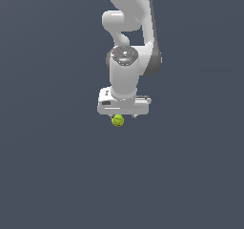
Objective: Pick up the object and move it to a goal position.
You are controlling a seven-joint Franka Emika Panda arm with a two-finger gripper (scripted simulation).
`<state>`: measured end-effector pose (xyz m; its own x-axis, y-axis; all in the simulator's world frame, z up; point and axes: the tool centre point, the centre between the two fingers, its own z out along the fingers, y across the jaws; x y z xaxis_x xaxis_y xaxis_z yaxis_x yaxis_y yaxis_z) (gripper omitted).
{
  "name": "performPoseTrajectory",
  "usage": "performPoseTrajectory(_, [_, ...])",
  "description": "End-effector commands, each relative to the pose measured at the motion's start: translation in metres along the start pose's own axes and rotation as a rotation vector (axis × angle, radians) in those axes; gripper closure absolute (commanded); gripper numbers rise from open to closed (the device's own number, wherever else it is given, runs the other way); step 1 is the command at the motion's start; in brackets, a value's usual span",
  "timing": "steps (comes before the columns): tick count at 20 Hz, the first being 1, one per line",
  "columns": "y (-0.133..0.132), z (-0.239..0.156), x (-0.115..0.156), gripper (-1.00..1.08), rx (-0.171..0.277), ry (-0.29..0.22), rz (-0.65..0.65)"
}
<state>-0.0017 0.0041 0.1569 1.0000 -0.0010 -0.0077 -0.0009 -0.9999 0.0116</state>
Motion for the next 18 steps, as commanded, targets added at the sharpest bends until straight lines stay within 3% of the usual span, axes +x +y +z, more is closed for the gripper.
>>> performPoseTrajectory(1, [0.0,0.0,0.0,-0.92,0.0,0.0,0.0])
performPoseTrajectory(9, [0.029,-0.016,0.012,-0.92,-0.029,0.04,0.02])
performPoseTrajectory(18, [0.029,-0.008,0.007,-0.92,-0.025,0.037,0.018])
